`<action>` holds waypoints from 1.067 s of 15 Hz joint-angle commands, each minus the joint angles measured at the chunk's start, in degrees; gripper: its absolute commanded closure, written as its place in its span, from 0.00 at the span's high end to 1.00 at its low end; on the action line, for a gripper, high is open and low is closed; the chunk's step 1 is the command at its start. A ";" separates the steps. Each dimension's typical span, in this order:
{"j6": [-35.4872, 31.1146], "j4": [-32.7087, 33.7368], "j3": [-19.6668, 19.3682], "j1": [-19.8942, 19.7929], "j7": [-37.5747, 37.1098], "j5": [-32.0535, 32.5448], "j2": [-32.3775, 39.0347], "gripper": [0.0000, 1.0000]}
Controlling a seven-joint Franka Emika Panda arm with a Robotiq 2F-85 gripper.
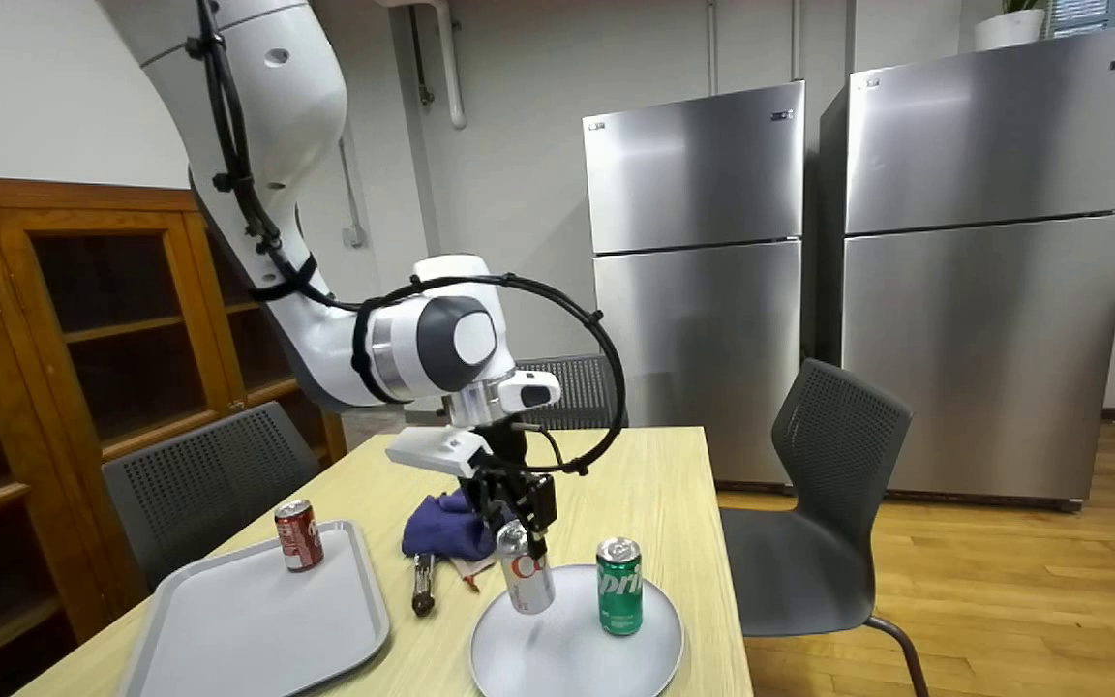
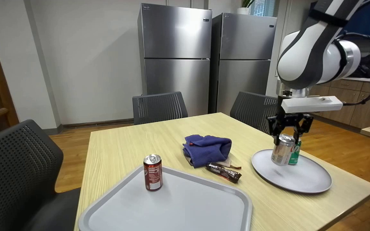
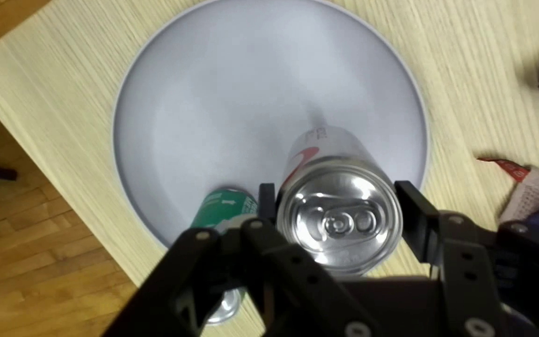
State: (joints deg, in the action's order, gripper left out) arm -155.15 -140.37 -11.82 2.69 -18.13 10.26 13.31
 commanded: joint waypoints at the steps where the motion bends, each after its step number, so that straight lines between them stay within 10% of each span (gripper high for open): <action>1: 2.19 -0.68 0.93 3.32 -5.25 4.67 -4.25 0.39; 16: 8.45 9.31 14.11 14.63 -11.09 7.11 -0.67 0.39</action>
State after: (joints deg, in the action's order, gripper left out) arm -150.26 -135.05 0.02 16.24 -28.16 16.36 11.12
